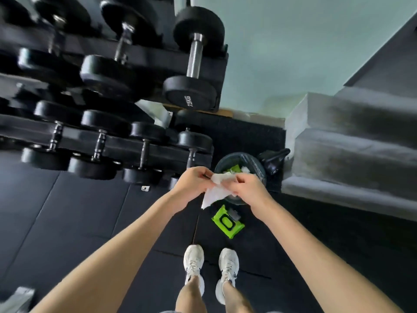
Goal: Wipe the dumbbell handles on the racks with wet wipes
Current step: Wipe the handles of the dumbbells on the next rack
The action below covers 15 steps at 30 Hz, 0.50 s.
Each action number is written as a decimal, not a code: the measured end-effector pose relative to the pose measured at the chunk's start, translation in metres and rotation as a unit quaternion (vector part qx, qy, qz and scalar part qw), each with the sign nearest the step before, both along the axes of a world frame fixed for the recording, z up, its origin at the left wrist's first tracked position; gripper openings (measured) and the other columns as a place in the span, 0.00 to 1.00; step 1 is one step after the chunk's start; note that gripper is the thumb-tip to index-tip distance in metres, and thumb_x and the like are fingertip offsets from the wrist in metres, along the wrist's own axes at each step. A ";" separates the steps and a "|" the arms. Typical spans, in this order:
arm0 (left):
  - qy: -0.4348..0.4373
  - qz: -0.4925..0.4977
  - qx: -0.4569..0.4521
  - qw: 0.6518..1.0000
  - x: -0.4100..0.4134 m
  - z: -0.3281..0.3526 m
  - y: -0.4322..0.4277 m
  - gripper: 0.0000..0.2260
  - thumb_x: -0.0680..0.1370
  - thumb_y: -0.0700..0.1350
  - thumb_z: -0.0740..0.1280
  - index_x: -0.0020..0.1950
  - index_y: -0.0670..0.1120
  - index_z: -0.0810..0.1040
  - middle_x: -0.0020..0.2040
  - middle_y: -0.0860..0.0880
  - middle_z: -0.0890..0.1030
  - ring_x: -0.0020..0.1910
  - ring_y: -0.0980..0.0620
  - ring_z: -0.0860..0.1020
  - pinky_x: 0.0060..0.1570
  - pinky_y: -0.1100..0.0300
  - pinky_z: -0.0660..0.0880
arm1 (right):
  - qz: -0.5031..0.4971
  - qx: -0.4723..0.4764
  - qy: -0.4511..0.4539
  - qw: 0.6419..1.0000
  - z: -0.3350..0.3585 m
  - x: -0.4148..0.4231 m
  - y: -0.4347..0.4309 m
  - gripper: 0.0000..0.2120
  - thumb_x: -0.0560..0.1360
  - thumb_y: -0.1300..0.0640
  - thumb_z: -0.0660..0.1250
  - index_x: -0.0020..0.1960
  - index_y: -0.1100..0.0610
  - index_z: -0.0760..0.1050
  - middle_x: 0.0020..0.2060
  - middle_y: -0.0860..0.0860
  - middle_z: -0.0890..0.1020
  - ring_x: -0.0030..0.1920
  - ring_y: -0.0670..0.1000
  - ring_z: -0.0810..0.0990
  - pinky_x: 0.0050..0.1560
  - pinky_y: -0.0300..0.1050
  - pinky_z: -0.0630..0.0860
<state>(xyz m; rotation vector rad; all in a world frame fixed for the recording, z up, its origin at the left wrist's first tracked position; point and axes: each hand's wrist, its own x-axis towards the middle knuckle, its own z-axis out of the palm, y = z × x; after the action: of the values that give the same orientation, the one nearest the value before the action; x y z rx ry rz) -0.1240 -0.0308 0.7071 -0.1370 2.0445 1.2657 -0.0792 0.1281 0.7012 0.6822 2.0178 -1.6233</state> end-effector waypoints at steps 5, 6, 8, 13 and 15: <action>0.020 0.090 -0.010 0.996 -0.001 0.047 -0.054 0.03 0.73 0.35 0.68 0.41 0.42 0.79 0.34 0.48 0.80 0.28 0.57 0.77 0.37 0.63 0.73 | 0.035 -0.005 0.037 0.999 0.044 -0.026 -0.034 0.09 0.73 0.55 0.71 0.42 0.62 0.79 0.36 0.51 0.79 0.36 0.46 0.75 0.36 0.34 0.70; 0.018 0.110 -0.006 0.994 -0.001 0.053 -0.065 0.02 0.74 0.37 0.67 0.42 0.41 0.79 0.35 0.47 0.80 0.28 0.57 0.77 0.36 0.65 0.74 | 0.048 -0.014 0.036 0.998 0.051 -0.031 -0.046 0.10 0.74 0.54 0.70 0.42 0.61 0.78 0.36 0.51 0.79 0.37 0.46 0.75 0.39 0.36 0.70; 0.010 0.160 0.013 0.987 -0.001 0.062 -0.089 0.04 0.76 0.38 0.67 0.43 0.39 0.79 0.35 0.46 0.80 0.25 0.60 0.76 0.27 0.71 0.70 | 0.065 -0.018 0.032 0.997 0.058 -0.042 -0.071 0.11 0.75 0.51 0.68 0.42 0.59 0.76 0.37 0.52 0.77 0.37 0.46 0.76 0.41 0.38 0.71; -0.028 0.278 0.071 0.958 -0.011 0.064 -0.181 0.02 0.76 0.38 0.67 0.45 0.41 0.79 0.41 0.44 0.82 0.36 0.53 0.81 0.42 0.63 0.74 | 0.032 -0.070 0.001 0.997 0.060 -0.080 -0.145 0.16 0.77 0.48 0.65 0.46 0.62 0.77 0.42 0.56 0.81 0.44 0.52 0.81 0.49 0.45 0.79; -0.032 0.285 0.089 0.954 -0.017 0.064 -0.223 0.03 0.75 0.39 0.68 0.42 0.44 0.77 0.41 0.46 0.82 0.40 0.51 0.82 0.48 0.60 0.74 | 0.028 -0.089 -0.012 0.996 0.063 -0.093 -0.178 0.15 0.78 0.49 0.65 0.48 0.62 0.78 0.45 0.58 0.82 0.45 0.55 0.82 0.53 0.49 0.80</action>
<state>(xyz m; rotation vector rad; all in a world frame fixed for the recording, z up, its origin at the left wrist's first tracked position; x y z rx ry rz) -0.1412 -0.2535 0.7707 -0.7157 1.8835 1.7558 -0.1720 -0.0502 0.7642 0.5728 1.8318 -1.7270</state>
